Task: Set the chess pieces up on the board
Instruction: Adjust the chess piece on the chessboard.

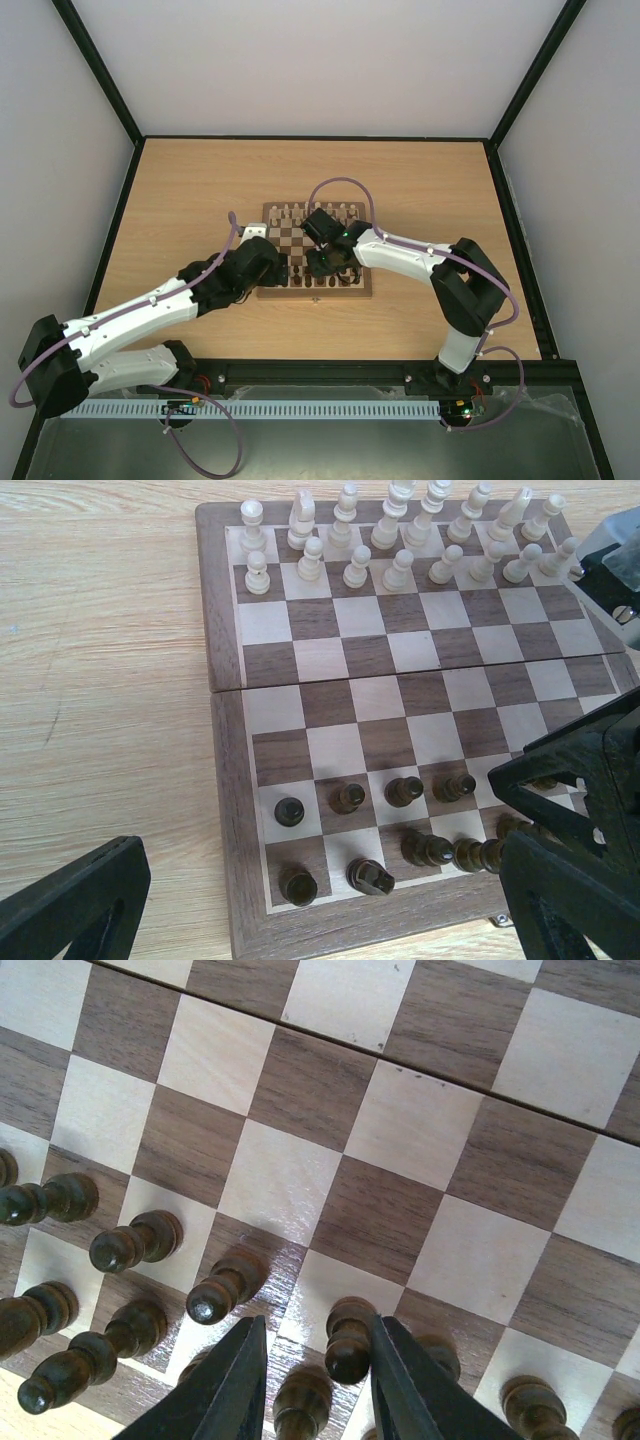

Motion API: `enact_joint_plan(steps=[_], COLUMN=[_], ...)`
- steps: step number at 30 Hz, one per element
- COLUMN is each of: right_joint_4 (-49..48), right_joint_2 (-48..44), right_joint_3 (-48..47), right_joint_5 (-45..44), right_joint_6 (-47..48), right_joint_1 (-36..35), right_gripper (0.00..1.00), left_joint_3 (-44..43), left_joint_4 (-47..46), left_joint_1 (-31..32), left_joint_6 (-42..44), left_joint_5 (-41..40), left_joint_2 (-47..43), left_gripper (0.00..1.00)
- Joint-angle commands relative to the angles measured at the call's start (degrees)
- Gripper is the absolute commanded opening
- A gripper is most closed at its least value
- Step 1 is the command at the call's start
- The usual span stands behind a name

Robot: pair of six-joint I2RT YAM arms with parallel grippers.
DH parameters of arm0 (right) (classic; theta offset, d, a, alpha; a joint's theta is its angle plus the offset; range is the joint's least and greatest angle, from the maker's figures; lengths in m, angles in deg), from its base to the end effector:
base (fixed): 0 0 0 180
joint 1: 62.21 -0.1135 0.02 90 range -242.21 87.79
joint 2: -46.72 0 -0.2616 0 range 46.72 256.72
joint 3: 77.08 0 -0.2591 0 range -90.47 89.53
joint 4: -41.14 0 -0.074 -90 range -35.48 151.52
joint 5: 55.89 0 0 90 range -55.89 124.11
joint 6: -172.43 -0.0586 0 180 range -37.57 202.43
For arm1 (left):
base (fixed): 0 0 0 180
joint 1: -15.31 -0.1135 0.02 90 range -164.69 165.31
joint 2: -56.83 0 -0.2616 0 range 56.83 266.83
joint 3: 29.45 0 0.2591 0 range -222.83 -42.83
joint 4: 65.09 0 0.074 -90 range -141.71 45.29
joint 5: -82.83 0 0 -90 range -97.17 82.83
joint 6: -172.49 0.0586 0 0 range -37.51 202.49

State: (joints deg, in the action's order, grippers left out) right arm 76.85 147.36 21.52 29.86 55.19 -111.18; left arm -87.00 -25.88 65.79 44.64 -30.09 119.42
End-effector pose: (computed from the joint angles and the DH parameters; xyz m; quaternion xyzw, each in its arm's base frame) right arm 0.2586 0.2906 0.1768 -0.1687 0.9380 0.1579 0.2586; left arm 0.1763 -0.1778 0.2337 0.0226 0.9060 -0.1341 0.4008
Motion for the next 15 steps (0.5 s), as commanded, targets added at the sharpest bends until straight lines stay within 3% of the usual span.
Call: enact_joint_plan(steps=[1,15], right_joint_4=[2.6,2.3], right_joint_2=[1.2,1.4], right_joint_3=[-1.8,-2.0], right_joint_5=[0.6,0.2], right_joint_6=[-0.3,-0.2], right_joint_1=[-0.5,-0.5], right_gripper=[0.29,0.29], left_joint_3=[0.6,0.4], left_joint_4=[-0.2,0.4], left_joint_1=[-0.3,-1.0], left_joint_6=[0.8,1.2], left_joint_5=[0.2,0.0], left_joint_2=[-1.0,-1.3], left_gripper=[0.99,0.99])
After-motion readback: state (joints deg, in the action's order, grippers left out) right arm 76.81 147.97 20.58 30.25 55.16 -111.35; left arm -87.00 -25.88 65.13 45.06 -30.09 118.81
